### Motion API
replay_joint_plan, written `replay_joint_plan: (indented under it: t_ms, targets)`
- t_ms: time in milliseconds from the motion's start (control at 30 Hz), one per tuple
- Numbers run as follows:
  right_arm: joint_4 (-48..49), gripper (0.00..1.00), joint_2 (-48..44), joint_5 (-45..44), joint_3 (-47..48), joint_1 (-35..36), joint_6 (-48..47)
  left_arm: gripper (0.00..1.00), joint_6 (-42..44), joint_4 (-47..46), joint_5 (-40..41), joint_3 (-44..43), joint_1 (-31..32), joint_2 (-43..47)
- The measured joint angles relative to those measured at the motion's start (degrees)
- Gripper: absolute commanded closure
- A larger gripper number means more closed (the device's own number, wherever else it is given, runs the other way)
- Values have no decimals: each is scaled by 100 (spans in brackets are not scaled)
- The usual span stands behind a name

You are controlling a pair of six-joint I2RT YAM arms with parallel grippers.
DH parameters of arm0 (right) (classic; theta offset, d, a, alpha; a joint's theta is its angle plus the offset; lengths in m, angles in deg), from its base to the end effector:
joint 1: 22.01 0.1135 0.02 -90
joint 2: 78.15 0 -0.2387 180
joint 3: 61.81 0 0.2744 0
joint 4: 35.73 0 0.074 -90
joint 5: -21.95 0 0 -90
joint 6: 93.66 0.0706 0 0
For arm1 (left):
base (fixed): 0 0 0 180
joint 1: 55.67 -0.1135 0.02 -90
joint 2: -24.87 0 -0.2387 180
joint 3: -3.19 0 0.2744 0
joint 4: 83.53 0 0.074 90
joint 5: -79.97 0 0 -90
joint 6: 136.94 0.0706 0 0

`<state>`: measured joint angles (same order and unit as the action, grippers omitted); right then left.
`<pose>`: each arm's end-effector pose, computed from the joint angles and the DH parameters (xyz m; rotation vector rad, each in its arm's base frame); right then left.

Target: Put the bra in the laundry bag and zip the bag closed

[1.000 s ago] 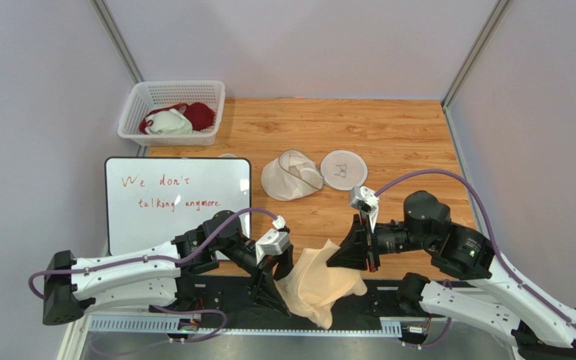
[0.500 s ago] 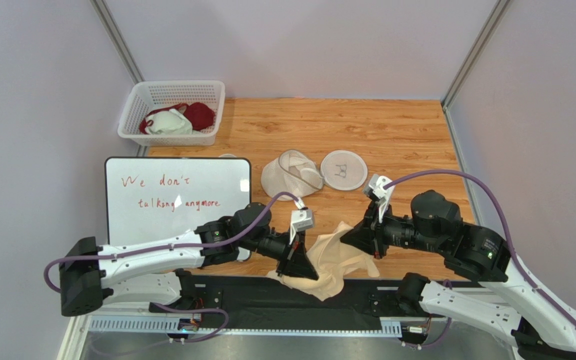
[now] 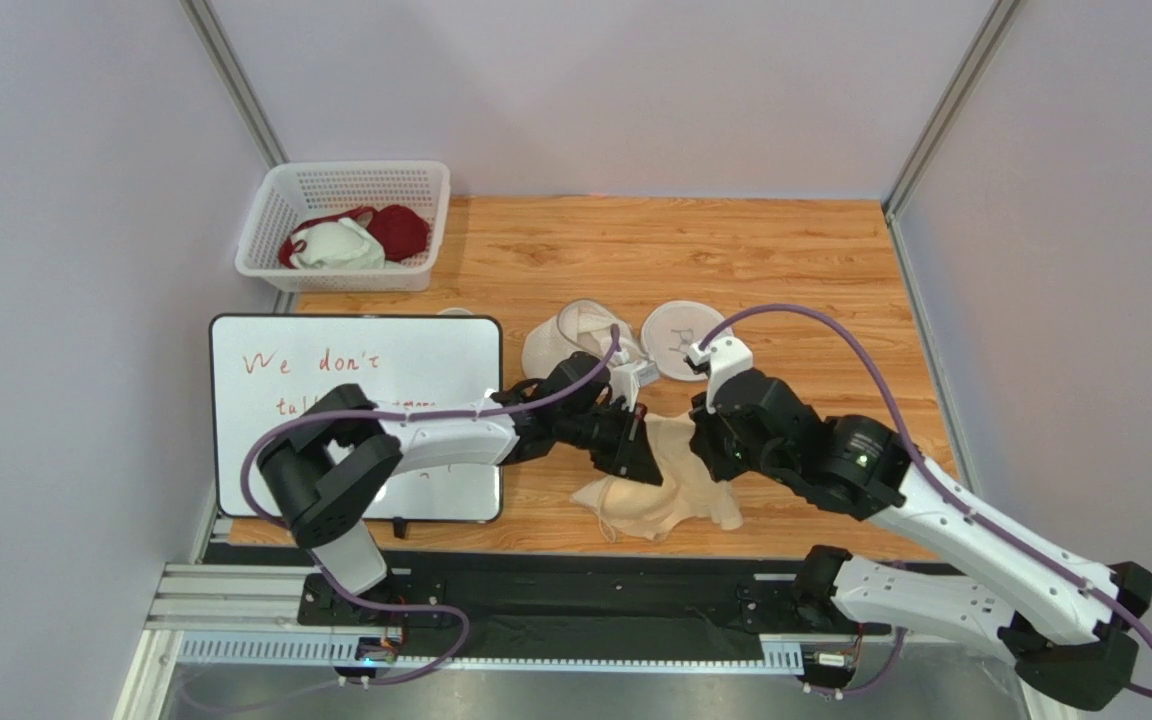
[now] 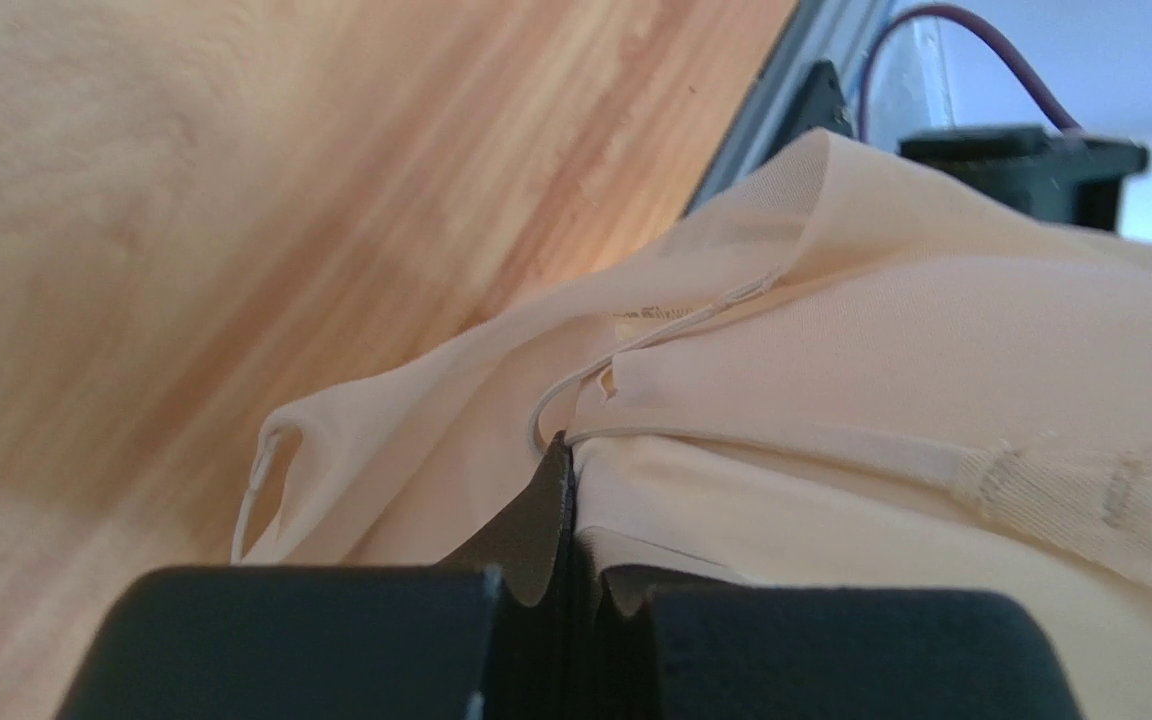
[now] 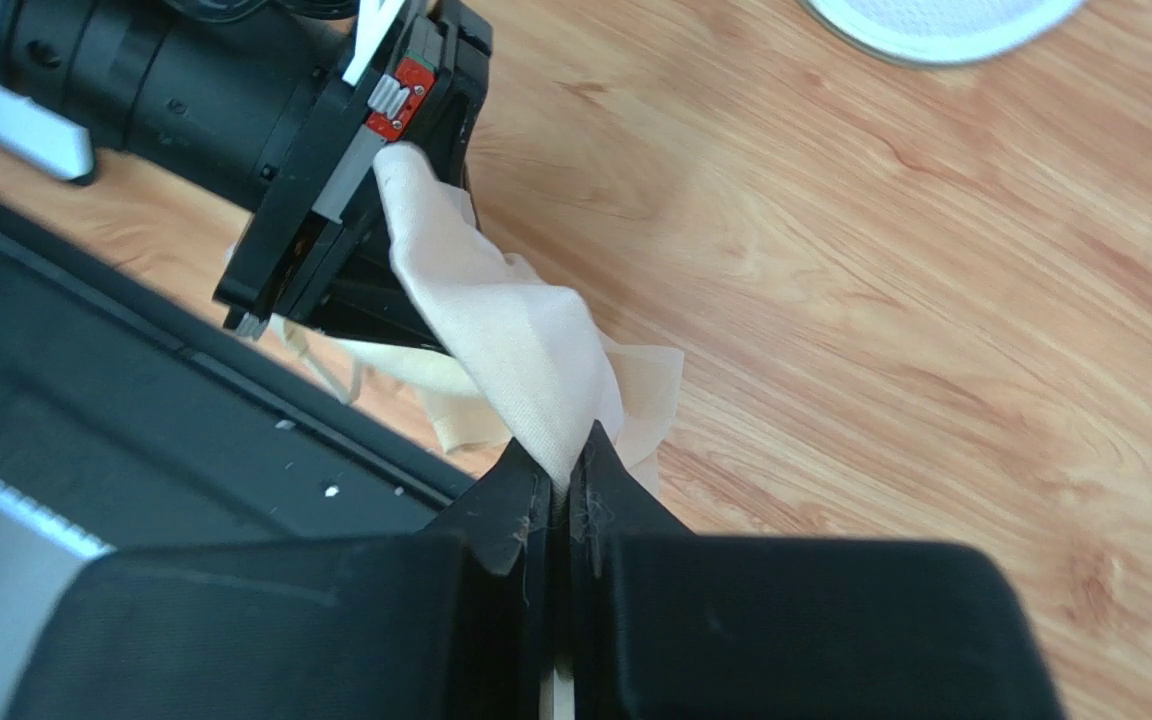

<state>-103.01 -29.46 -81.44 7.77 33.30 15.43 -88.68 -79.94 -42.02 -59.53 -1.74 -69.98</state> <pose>0.1371 0.1693 0.2873 -0.6330 2.2949 0.3528 0.1942 -0.3302 0.1272 0.6333 2.4570 -1.4369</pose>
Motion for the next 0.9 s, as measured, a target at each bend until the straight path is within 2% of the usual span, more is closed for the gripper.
replay_joint_plan:
  t_ms: [67, 133, 167, 200, 367, 400, 533, 633, 733, 867, 900]
  targets:
    - [-66, 99, 398, -435, -2, 0, 275, 100, 0, 90, 50, -269, -63, -348]
    - [-140, 100, 649, -752, 0, -2, 511, 90, 17, 214, 114, -535, -103, -640]
    - [-199, 100, 772, -935, 0, -2, 660, 85, 44, 319, 127, -699, -125, -789]
    - [-245, 100, 876, -1084, 0, -7, 785, 71, 79, 374, 153, -811, -133, -892]
    - [-385, 100, 1228, -1606, -90, -76, 1394, 48, 387, 933, 546, -1226, -175, -1099]
    - [-437, 100, 1268, -1681, -133, -83, 1488, 40, 470, 1029, 612, -1266, -181, -1091]
    - [-597, 100, 1283, -1816, -216, -114, 1690, 20, 833, 1580, 966, -1314, -221, -890]
    - [-612, 100, 1276, -1880, -249, -136, 1764, 20, 1051, 1943, 1178, -1309, -234, -577]
    - [-643, 100, 1272, -1930, -297, -146, 1818, 24, 1233, 2210, 1480, -1172, -234, -2]
    - [-693, 99, 1279, -1937, -367, -149, 1867, 44, 1255, 2291, 1694, -579, -234, 1012]
    - [-719, 99, 1290, -1934, -369, -149, 1869, 53, 1217, 2243, 1700, -389, -234, 1228]
